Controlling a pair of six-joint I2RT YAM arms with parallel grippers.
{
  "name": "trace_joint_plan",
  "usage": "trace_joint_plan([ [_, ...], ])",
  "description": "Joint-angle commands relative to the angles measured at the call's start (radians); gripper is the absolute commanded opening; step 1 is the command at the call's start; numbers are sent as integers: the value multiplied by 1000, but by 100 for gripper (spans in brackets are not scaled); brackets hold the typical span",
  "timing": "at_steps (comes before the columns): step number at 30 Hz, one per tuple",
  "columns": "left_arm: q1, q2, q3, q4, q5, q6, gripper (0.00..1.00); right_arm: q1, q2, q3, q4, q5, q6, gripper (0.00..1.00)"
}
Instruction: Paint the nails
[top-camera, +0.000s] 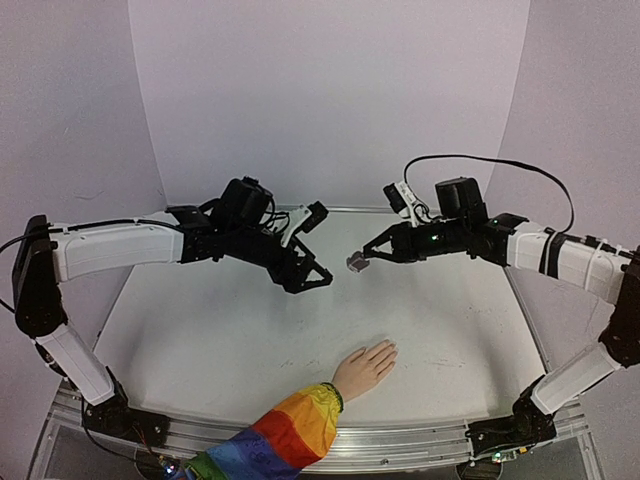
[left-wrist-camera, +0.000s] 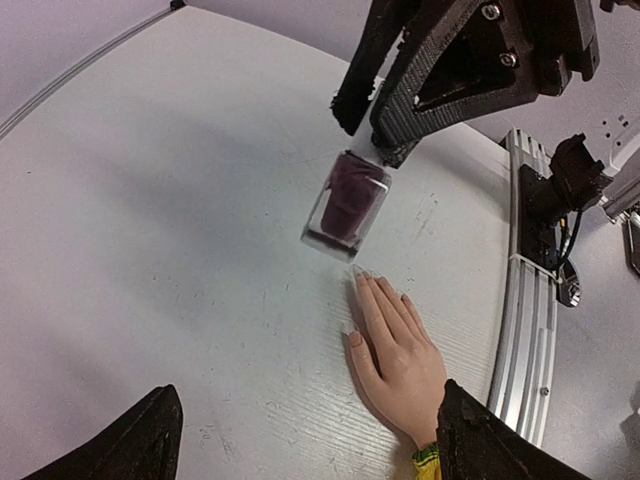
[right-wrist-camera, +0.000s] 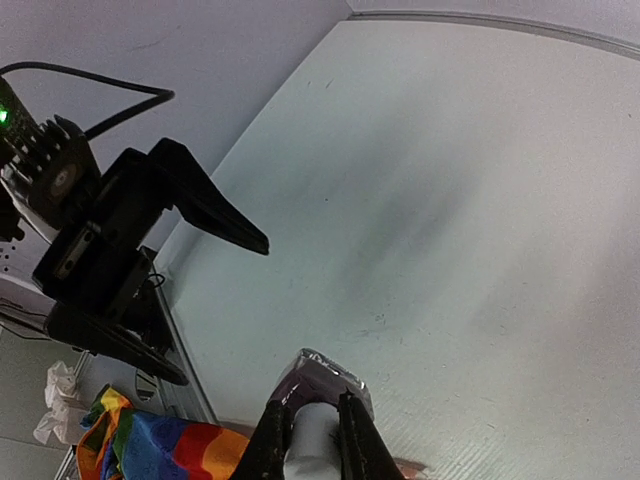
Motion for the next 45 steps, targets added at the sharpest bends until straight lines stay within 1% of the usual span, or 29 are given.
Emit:
trace_joint_plan([
  [1, -21, -2, 33, 59, 10, 64, 87, 35, 29, 69, 42, -87, 16, 0],
  [5, -39, 5, 39, 61, -34, 95, 81, 64, 44, 93, 39, -96, 22, 0],
  [11, -56, 30, 62, 61, -17, 106, 76, 91, 78, 125, 23, -104, 24, 0],
  [14, -62, 41, 78, 62, -28, 108, 68, 106, 93, 137, 15, -99, 25, 0],
  [16, -64, 46, 83, 62, -45, 110, 65, 111, 100, 144, 10, -95, 24, 0],
  [21, -65, 48, 85, 62, -47, 116, 52, 122, 110, 157, 5, -91, 23, 0],
  [25, -64, 48, 85, 62, -40, 115, 38, 125, 114, 157, 4, -91, 24, 0],
  [27, -64, 47, 83, 62, -36, 115, 33, 125, 115, 160, 3, -100, 25, 0],
  [28, -64, 46, 80, 62, -35, 114, 29, 126, 115, 160, 3, -106, 24, 0],
  [31, -64, 37, 74, 62, -6, 116, 14, 128, 118, 163, 2, -129, 10, 0],
  [32, -64, 32, 73, 62, 16, 118, 11, 127, 118, 161, 2, -143, -6, 0],
  [34, -64, 23, 70, 62, 100, 129, 6, 128, 119, 158, 0, -171, -38, 0],
  [37, -62, -5, 60, 62, 297, 139, 0, 128, 121, 143, -1, -245, -134, 0],
  [39, -57, -30, 49, 62, 436, 139, 0, 128, 130, 135, -2, -358, -226, 0],
  [41, -36, -59, 43, 61, 615, 119, 0, 127, 129, 114, -3, -538, -343, 0],
  [42, -26, -69, 45, 62, 696, 102, 0, 127, 125, 107, -1, -561, -394, 0],
  [43, -19, -78, 47, 62, 765, 85, 0, 129, 130, 115, 2, -586, -411, 0],
  [45, -12, -100, 45, 61, 823, 57, 0, 136, 142, 158, -14, -617, -422, 0],
])
